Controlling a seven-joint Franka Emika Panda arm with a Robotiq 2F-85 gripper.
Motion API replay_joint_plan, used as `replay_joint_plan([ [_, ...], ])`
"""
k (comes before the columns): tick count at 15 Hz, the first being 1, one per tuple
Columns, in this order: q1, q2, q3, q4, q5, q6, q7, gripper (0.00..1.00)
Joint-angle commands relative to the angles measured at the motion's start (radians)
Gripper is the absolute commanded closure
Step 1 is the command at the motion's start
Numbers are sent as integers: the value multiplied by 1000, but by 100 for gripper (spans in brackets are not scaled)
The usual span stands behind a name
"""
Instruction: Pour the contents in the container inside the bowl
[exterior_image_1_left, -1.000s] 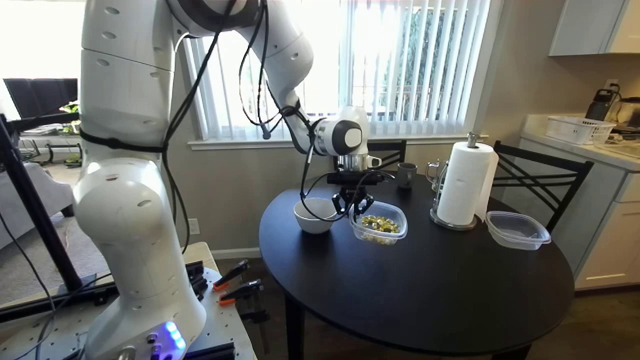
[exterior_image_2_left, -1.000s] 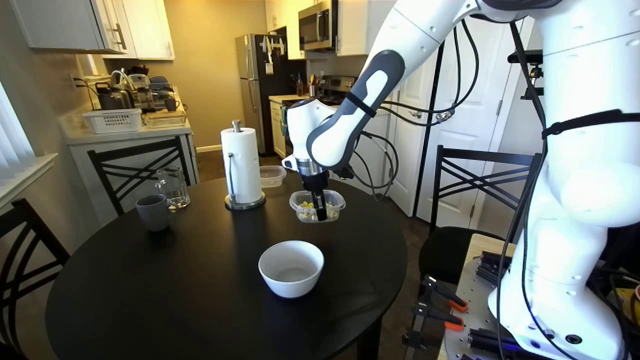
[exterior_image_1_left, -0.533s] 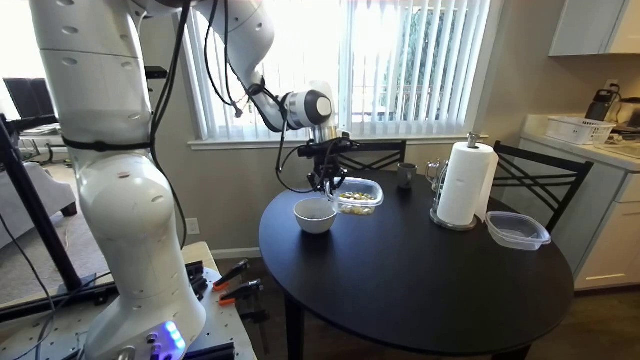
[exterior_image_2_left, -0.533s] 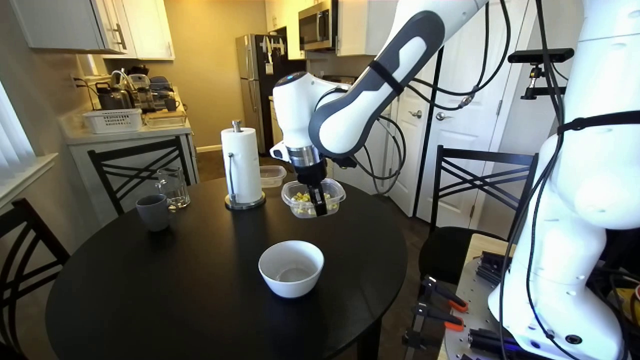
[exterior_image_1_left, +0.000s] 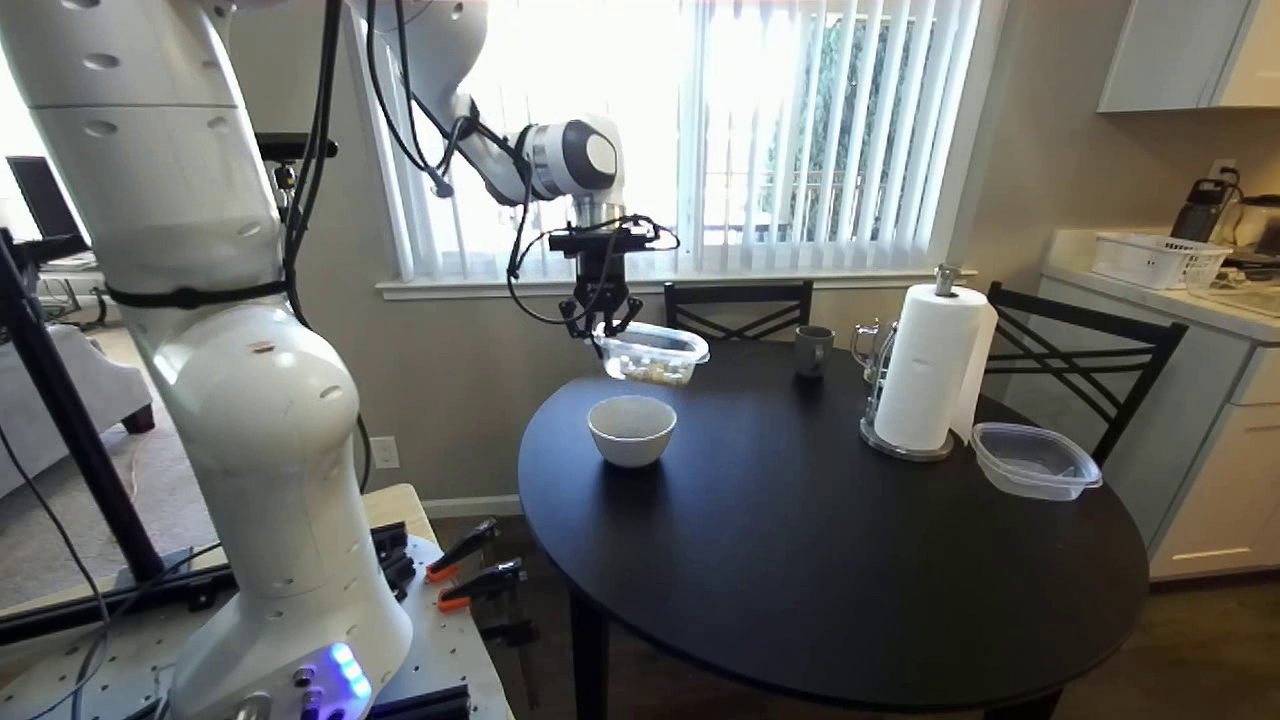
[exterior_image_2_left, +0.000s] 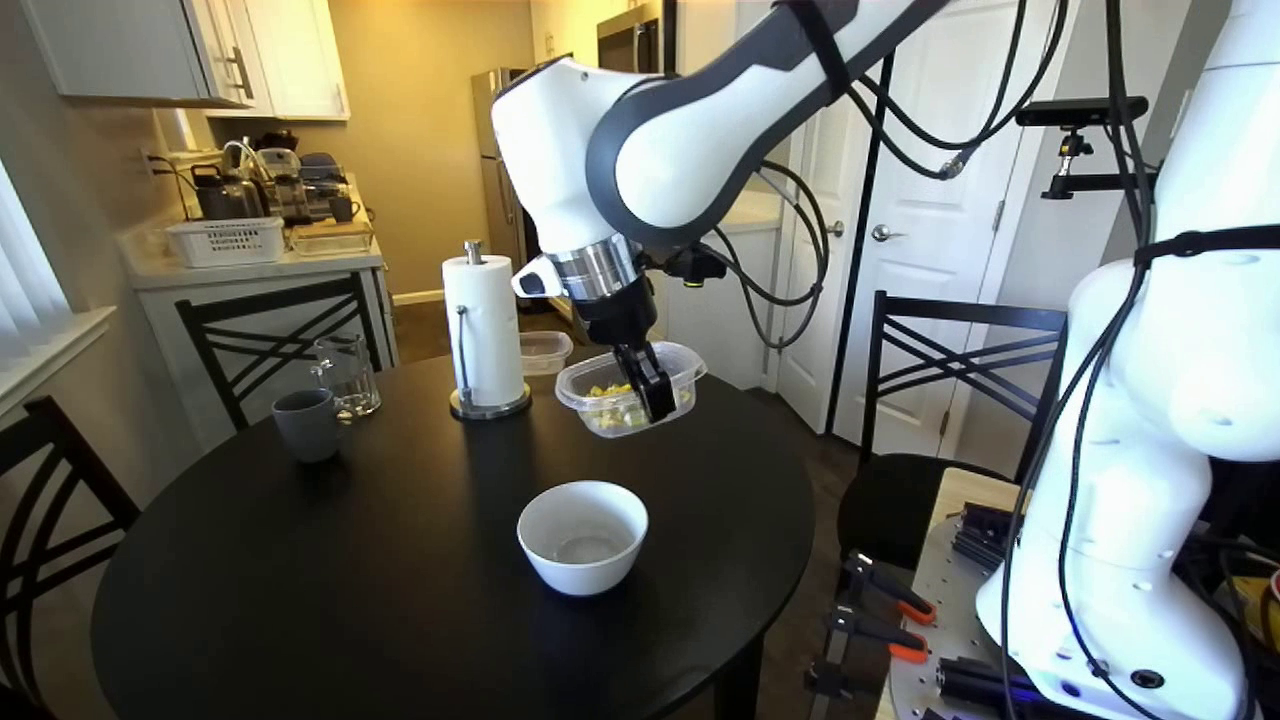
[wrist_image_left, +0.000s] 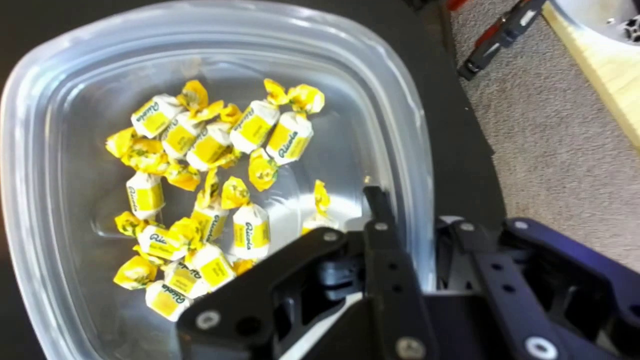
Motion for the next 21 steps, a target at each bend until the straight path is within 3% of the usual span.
replay_joint_plan([
  [1,-4,1,-9,80,154,-76,-218,95],
  [6,-40,63,-52,211,338,-193,-485,95],
  [9,-66,156,-65,294,408,-293,-566,95],
  [21,-77,484,19,522,513,-763,-525,95],
])
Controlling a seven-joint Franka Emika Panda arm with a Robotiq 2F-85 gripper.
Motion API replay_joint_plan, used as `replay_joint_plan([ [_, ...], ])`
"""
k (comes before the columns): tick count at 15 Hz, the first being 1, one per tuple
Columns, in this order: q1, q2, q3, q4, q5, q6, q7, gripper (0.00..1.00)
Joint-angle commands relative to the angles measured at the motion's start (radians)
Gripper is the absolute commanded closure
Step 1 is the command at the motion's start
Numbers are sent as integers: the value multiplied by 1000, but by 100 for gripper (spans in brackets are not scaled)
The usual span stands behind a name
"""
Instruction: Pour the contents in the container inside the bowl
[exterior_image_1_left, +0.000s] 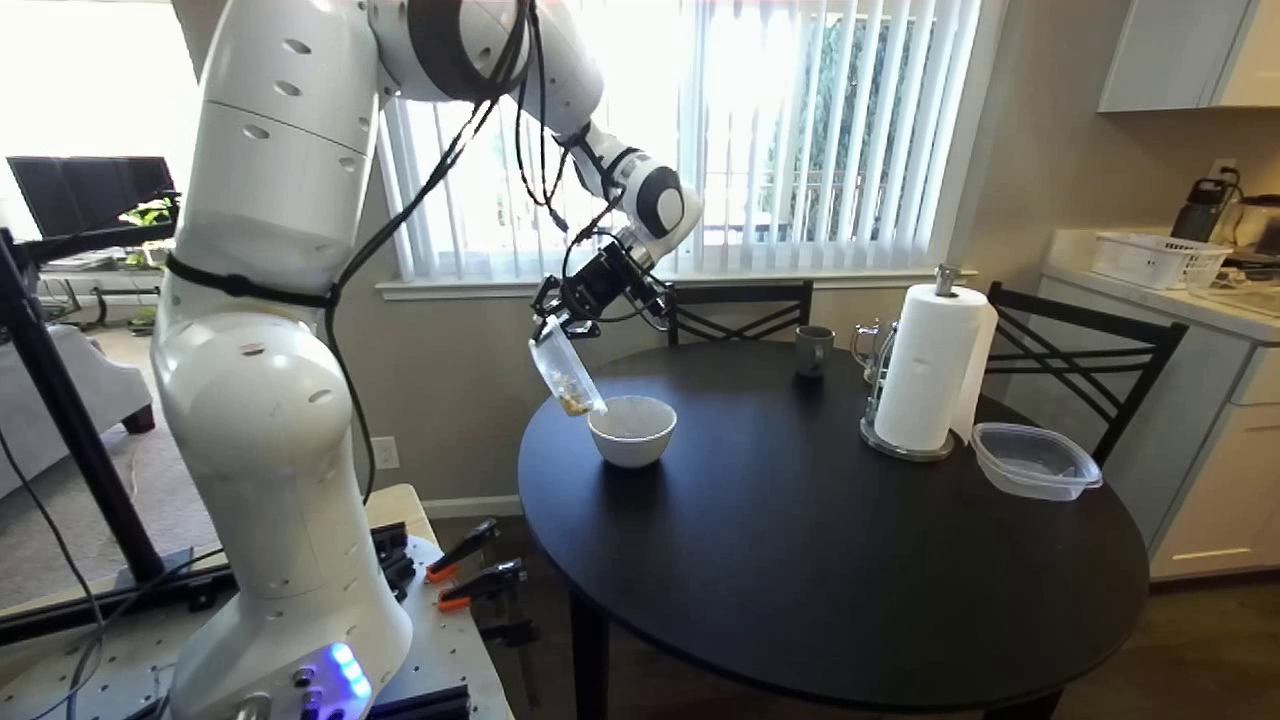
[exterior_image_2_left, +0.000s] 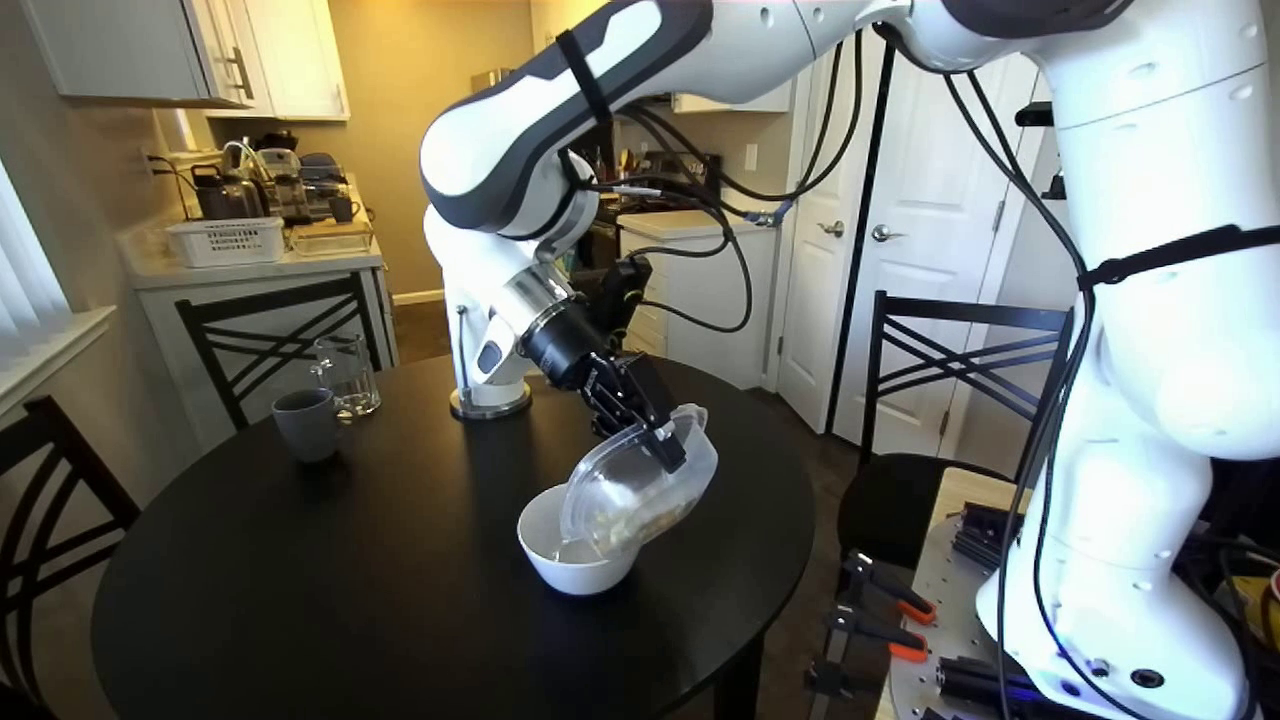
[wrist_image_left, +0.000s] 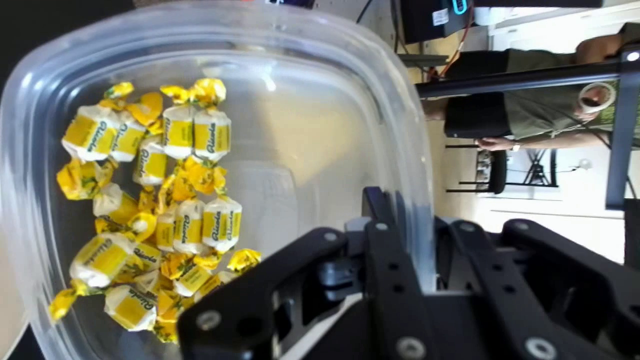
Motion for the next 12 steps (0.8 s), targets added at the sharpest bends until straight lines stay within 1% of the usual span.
replay_joint_plan([
  [1,-19,63,21,90,36,-120,8,95],
  [6,-44,125,7,218,40,-176,4,95],
  [10,-76,231,-12,373,66,-312,55,95],
  [12,-87,294,-20,440,93,-385,101,95],
])
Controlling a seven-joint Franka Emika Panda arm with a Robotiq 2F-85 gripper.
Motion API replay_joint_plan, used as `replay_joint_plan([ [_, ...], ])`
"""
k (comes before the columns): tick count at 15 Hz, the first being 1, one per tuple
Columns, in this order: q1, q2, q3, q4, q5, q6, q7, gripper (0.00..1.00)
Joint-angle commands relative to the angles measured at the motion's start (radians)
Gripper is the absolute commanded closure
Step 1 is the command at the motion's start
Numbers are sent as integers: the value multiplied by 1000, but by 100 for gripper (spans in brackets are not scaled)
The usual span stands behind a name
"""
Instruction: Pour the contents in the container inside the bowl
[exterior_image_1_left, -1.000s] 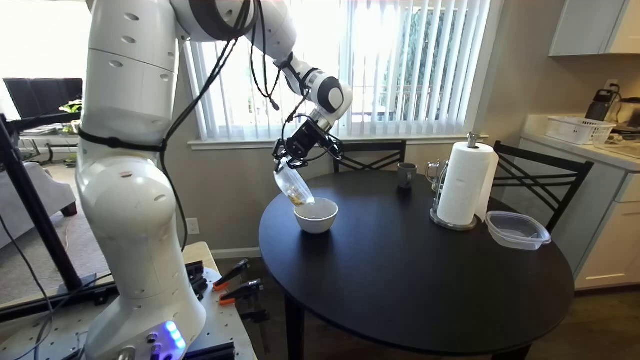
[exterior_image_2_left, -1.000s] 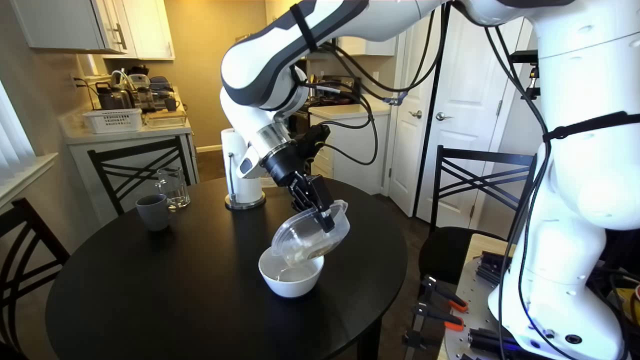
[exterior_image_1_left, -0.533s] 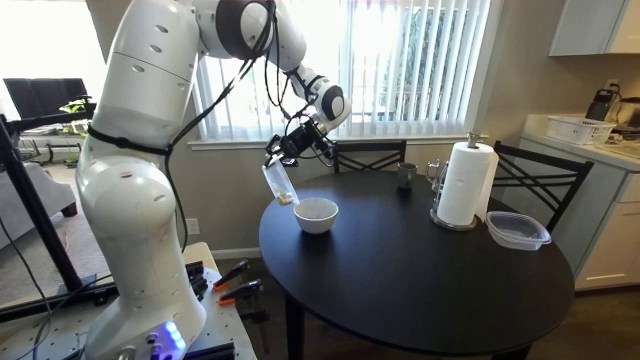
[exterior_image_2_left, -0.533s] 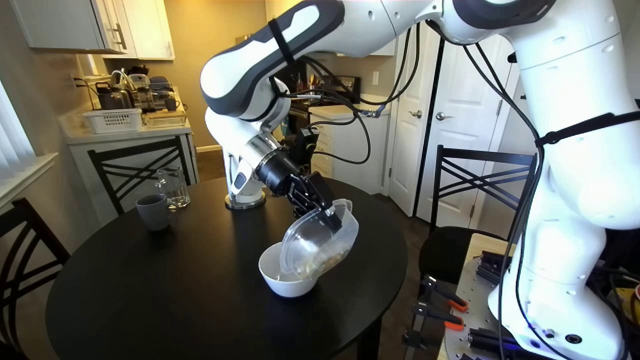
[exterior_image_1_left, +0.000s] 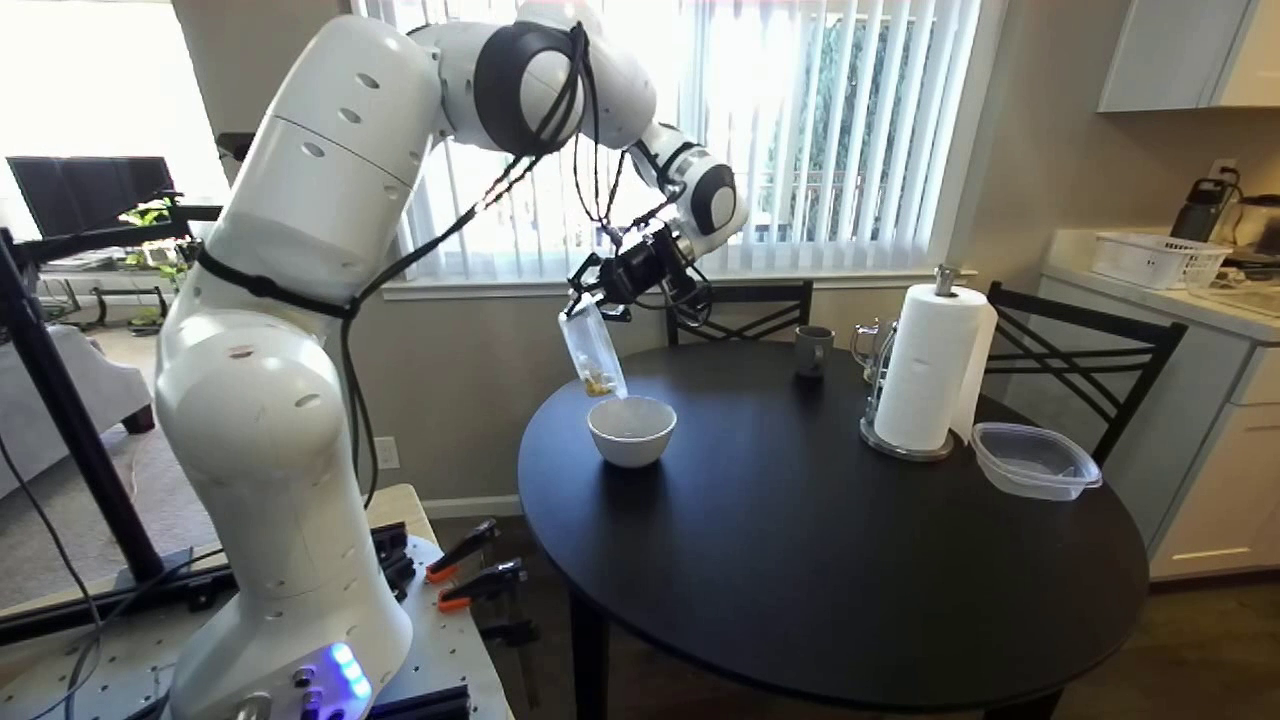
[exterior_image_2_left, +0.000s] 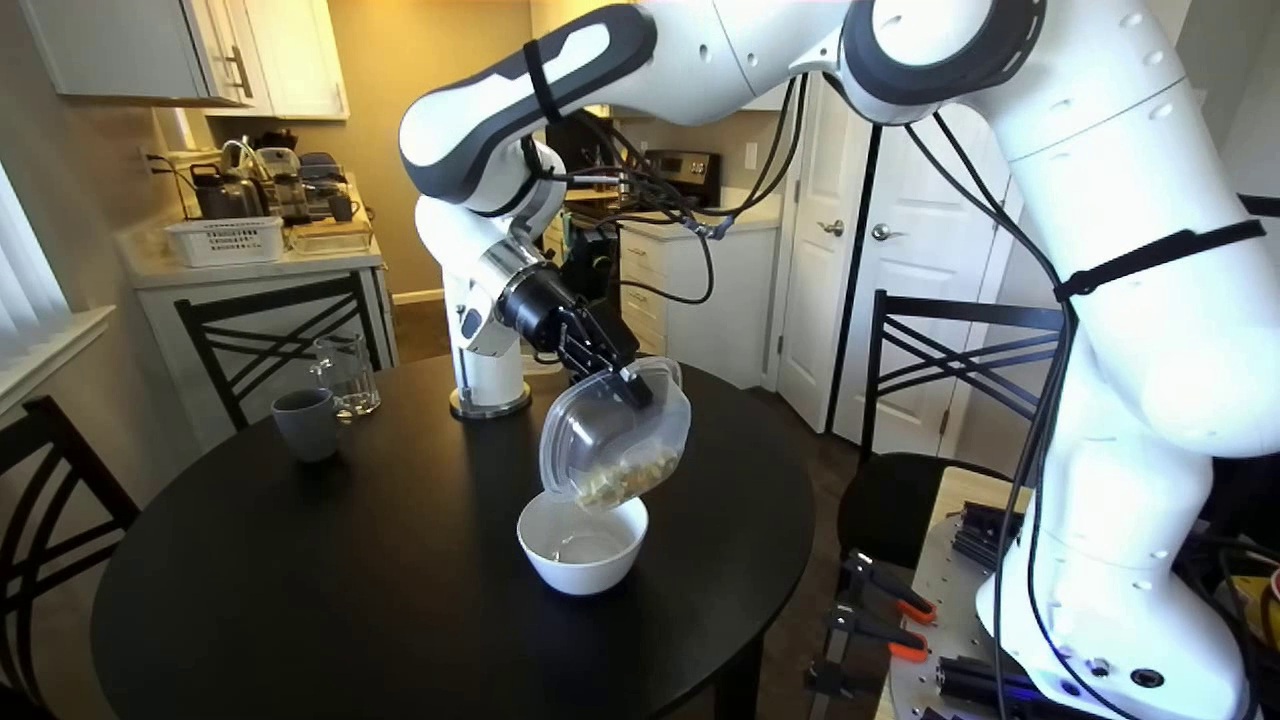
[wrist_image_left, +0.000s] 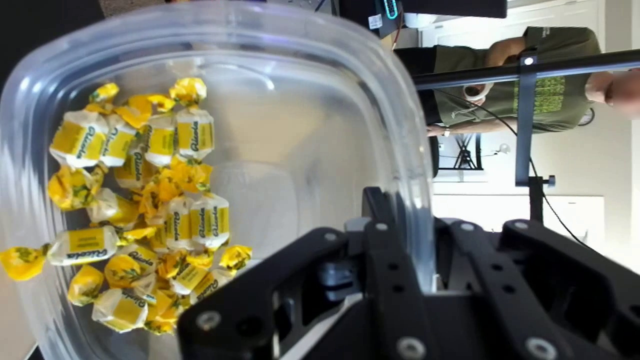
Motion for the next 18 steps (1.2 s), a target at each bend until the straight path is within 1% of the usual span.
replay_joint_plan([
  [1,-19,131,-5,145,66,-145,110,95],
  [5,-24,222,6,229,119,-198,172,95],
  [8,-26,273,17,277,157,-205,198,95],
  [14,-37,327,28,339,190,-206,204,95],
  [18,-64,359,30,367,250,-242,223,95],
])
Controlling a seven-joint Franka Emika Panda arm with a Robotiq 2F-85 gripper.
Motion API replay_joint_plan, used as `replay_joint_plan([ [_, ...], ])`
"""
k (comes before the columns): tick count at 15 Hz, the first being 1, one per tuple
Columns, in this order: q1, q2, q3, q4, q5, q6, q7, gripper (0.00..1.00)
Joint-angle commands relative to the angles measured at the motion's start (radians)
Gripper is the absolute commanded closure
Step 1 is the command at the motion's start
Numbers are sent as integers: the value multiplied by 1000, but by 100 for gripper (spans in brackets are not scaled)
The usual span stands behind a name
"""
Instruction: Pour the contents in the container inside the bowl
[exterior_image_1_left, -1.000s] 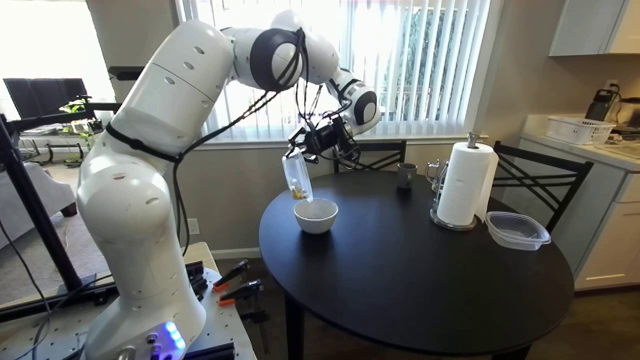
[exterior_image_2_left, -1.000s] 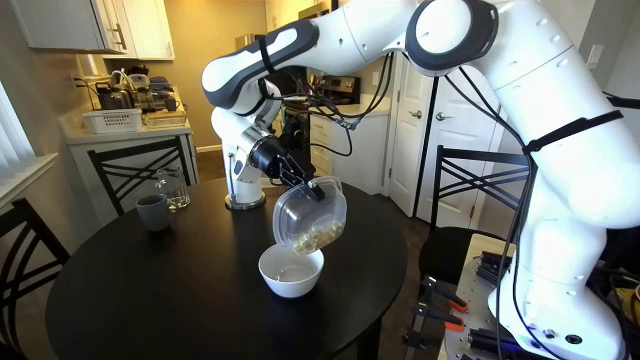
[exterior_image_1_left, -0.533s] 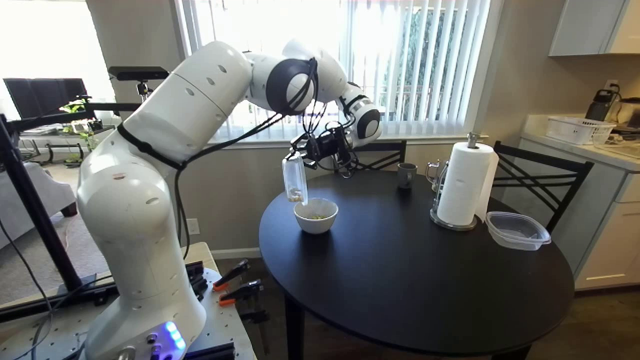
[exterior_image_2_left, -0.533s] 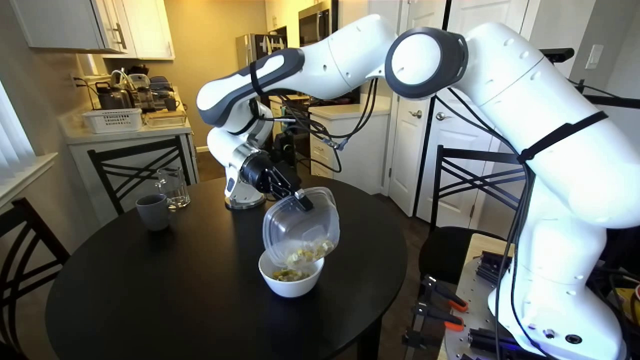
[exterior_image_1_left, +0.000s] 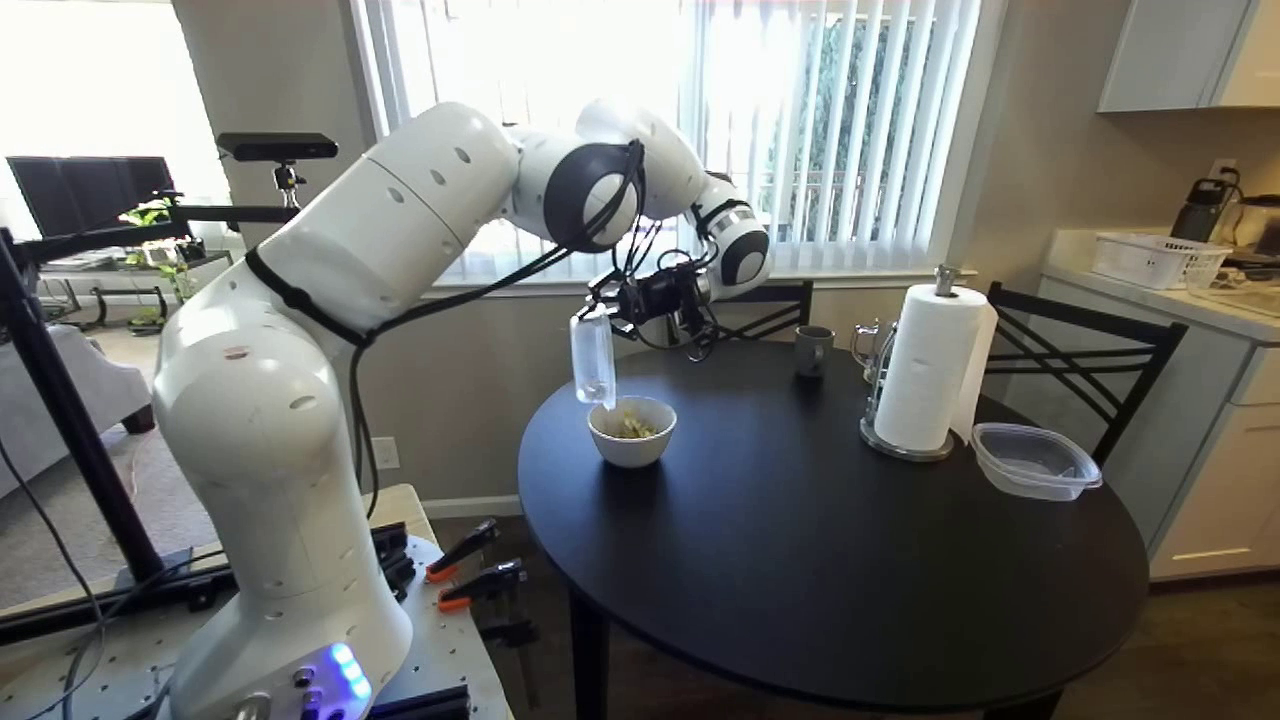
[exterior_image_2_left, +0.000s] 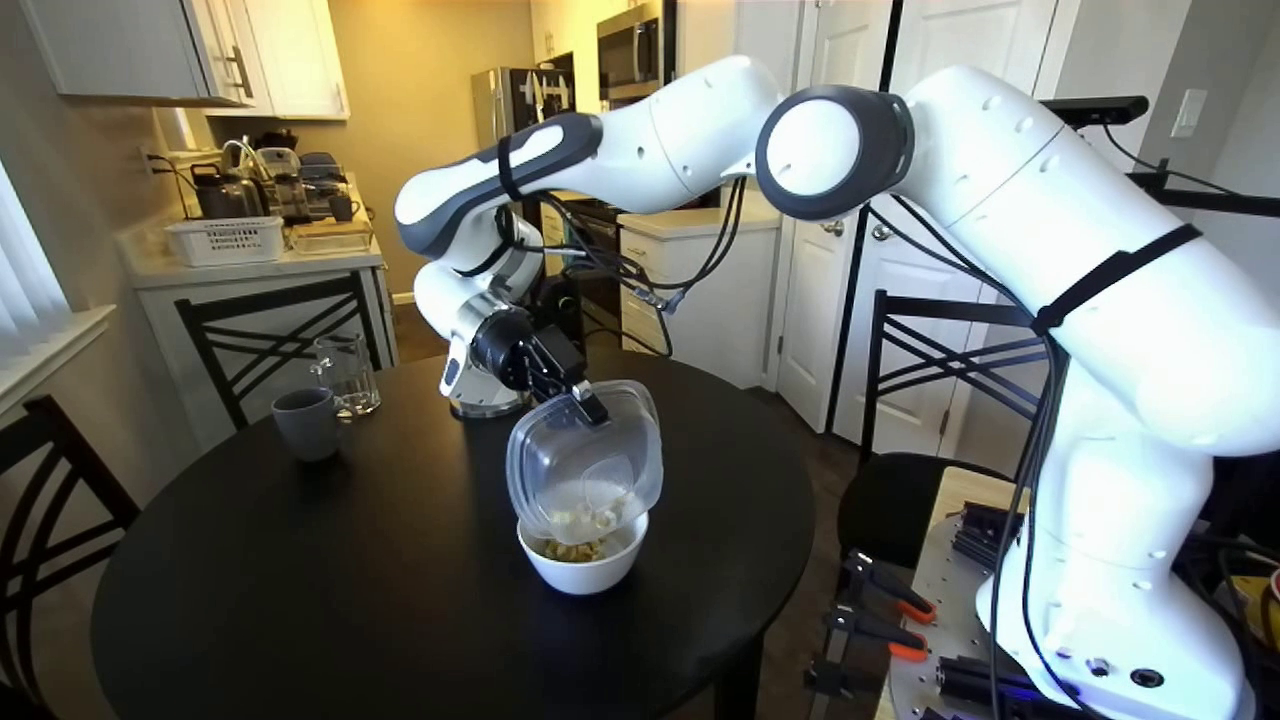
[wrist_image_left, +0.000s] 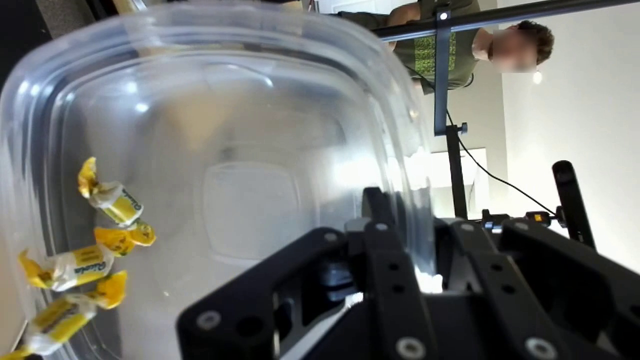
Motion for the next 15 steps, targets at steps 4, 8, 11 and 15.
replay_joint_plan([
  [4,-59,53,17,56,125,-73,96,95],
  [8,-73,62,12,57,175,-68,119,95],
  [11,-78,61,9,51,207,-61,129,95],
  [15,-77,56,5,48,215,-55,114,95],
])
